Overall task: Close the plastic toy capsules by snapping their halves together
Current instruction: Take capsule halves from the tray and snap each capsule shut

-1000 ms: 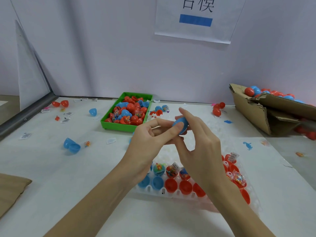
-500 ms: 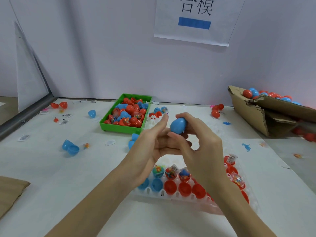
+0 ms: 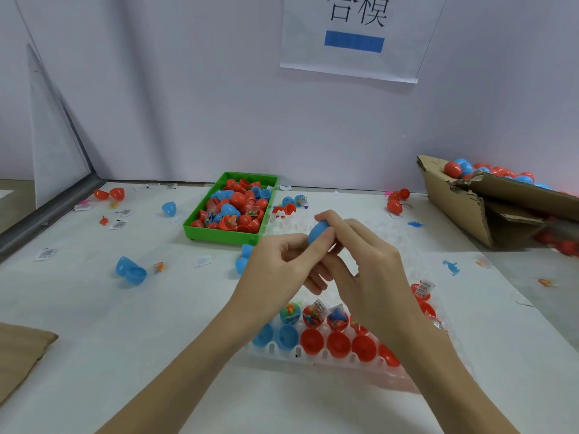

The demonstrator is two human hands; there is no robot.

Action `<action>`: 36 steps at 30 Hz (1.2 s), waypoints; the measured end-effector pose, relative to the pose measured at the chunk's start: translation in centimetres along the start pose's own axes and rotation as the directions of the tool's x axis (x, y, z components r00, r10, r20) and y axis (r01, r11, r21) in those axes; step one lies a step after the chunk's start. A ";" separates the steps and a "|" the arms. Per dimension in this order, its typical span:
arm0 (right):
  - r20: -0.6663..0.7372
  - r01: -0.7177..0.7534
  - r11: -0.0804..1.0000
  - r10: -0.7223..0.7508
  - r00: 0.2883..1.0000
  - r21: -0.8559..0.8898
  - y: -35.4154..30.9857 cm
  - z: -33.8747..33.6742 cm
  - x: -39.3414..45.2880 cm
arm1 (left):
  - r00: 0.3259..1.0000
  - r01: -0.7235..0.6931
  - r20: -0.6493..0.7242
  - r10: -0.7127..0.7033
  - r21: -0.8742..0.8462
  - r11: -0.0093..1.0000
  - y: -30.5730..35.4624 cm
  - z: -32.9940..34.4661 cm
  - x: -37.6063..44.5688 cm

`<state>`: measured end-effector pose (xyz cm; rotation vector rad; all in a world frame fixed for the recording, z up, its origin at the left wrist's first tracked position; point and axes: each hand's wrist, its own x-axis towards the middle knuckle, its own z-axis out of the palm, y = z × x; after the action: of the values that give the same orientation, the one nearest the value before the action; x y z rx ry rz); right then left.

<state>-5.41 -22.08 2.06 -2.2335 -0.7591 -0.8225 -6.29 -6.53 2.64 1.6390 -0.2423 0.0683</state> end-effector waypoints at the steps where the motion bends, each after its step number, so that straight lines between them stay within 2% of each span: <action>1: 0.002 -0.006 1.000 0.006 1.000 0.002 0.0 0.1 0.0 | 1.000 -0.012 -0.012 0.012 0.029 1.000 0.0 -0.1 0.1; 6: -0.013 -0.048 0.998 0.048 0.999 -0.029 0.3 0.4 0.1 | 0.993 -0.070 -0.092 0.077 0.085 0.994 -0.4 -0.7 0.5; 11: -0.051 -0.110 0.985 0.118 0.992 0.130 0.1 0.8 0.2 | 0.996 -0.079 -0.029 0.079 0.012 0.997 0.0 -1.1 0.5; 14: -0.060 -0.043 0.995 0.048 0.997 0.088 0.1 1.0 0.1 | 0.999 -0.027 0.024 0.029 -0.071 0.997 0.4 -1.4 0.4; 17: -0.067 0.028 1.000 -0.027 0.997 0.012 0.2 1.0 0.0 | 0.999 -0.013 0.033 0.016 -0.070 0.997 0.4 -1.3 0.4; 23: -0.040 0.050 0.999 -0.051 0.998 -0.014 0.1 0.7 -0.2 | 0.996 0.058 0.076 -0.049 -0.121 0.991 0.6 -1.5 0.3; 28: -0.001 0.017 1.000 -0.017 1.000 -0.015 0.2 0.3 0.2 | 0.998 0.033 0.060 -0.027 -0.102 0.994 0.6 -1.6 0.6; 30: 0.002 -0.039 0.998 0.039 0.999 -0.057 0.2 0.0 0.6 | 0.997 0.053 0.061 -0.047 -0.105 0.993 0.4 -1.3 0.6; 32: -0.041 -0.157 0.987 0.155 0.987 -0.043 0.9 -0.4 1.4 | 0.996 0.079 0.039 -0.075 -0.120 0.990 0.3 -1.2 0.8; 34: -0.101 -0.330 0.932 0.347 0.933 0.152 2.0 -1.1 2.7 | 0.996 0.085 -0.020 -0.089 -0.139 0.987 0.2 -1.5 1.0; 35: -0.080 -0.439 0.822 0.497 0.864 0.363 2.9 -1.7 3.7 | 0.995 0.079 -0.050 -0.089 -0.164 0.983 0.1 -1.8 1.1; 36: -0.009 -0.499 0.585 0.654 0.756 0.639 4.0 -2.3 5.0 | 0.993 0.072 -0.078 -0.089 -0.190 0.979 0.1 -2.0 1.2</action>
<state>-0.33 -24.81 5.63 -1.5764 -0.0834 -0.4134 -4.94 -4.68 3.18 1.4532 -0.1123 0.0526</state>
